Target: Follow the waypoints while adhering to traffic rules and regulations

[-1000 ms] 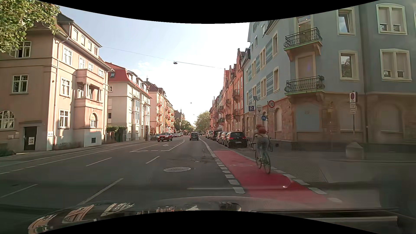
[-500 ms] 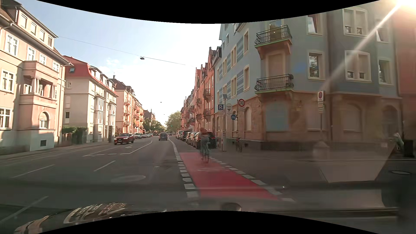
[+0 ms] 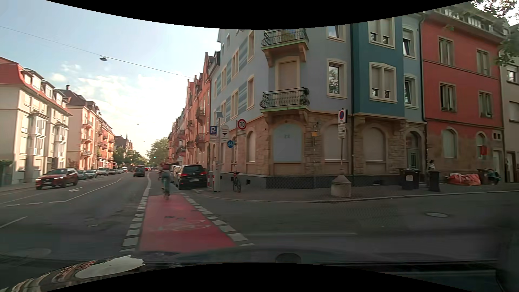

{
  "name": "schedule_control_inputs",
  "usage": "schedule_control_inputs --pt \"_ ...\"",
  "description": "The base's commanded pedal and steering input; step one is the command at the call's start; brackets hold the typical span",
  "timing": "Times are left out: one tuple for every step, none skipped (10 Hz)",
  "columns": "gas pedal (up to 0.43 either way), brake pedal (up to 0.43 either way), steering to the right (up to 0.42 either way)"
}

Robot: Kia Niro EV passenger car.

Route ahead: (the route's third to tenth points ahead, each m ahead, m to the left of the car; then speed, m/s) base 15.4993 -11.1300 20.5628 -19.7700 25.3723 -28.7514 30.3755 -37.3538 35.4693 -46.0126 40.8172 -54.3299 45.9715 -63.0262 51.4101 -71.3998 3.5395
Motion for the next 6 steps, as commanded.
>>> schedule_control_inputs --pt "0.228 0.0 0.64" --pt "0.228 0.0 0.642" --pt "0.209 0.0 0.642" --pt "0.189 0.0 0.641" --pt "0.189 0.0 0.634" --pt "0.189 0.0 0.625"
